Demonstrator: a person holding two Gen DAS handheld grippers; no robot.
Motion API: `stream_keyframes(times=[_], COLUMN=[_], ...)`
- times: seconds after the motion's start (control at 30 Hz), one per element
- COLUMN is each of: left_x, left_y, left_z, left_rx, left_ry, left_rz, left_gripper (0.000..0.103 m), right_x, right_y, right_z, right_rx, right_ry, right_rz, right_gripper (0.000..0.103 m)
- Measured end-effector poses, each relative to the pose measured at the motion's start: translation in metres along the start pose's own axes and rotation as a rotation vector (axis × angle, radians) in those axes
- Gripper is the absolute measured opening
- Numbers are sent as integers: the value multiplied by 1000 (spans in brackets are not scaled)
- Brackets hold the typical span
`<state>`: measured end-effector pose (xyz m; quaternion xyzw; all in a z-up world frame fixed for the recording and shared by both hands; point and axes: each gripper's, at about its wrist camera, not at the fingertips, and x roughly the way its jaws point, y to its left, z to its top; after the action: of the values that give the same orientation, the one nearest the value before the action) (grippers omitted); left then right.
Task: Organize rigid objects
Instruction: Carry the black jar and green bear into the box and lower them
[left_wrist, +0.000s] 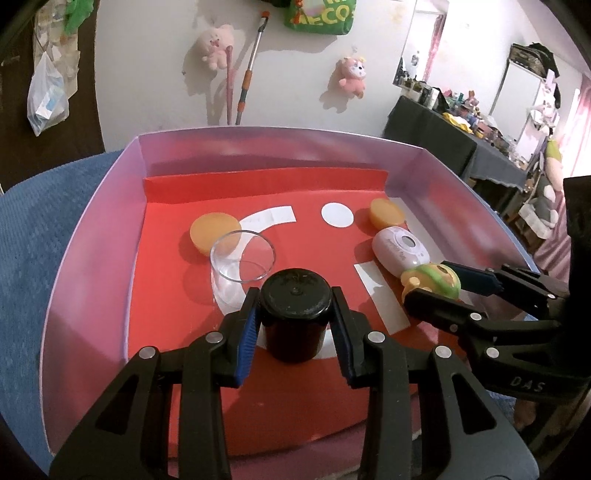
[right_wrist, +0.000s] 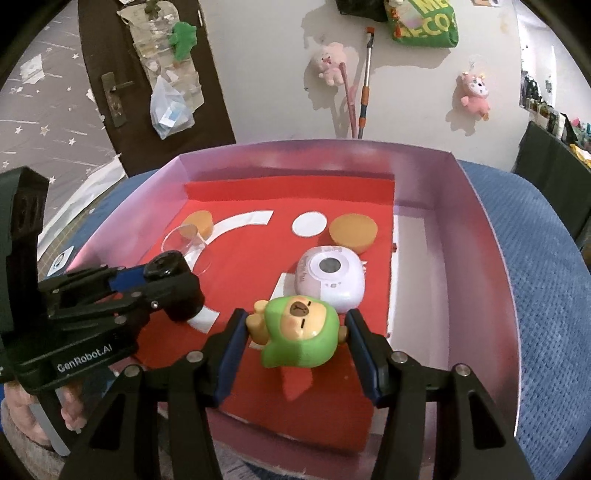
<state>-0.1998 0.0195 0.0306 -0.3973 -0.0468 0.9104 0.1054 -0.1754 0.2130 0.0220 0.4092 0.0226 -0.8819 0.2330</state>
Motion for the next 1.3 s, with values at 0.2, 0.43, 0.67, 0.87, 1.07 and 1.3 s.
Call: stream_keyframes(times=[0.2, 0.43, 0.67, 0.87, 1.07, 1.3], left_x=[3, 4, 3, 4, 4, 3], left_y=[-1, -1, -4, -7, -5, -3], left_z=[1, 0, -2, -3, -2, -2], left_rx=[-2, 4, 20, 32, 27, 18], left_ry=[-6, -8, -11, -15, -12, -12], left_rz=[4, 8, 24, 39, 32, 25], left_gripper=[34, 34, 35, 35, 35, 36], right_x=[4, 6, 7, 7, 7, 5], right_y=[1, 1, 2, 2, 1, 1], right_z=[4, 2, 2, -1, -1, -2], right_rx=[-6, -1, -3, -2, 2, 9], right_ry=[-2, 2, 4, 4, 4, 2], right_rz=[-19, -16, -18, -16, -12, -10], right_gripper=[57, 57, 57, 57, 57, 57])
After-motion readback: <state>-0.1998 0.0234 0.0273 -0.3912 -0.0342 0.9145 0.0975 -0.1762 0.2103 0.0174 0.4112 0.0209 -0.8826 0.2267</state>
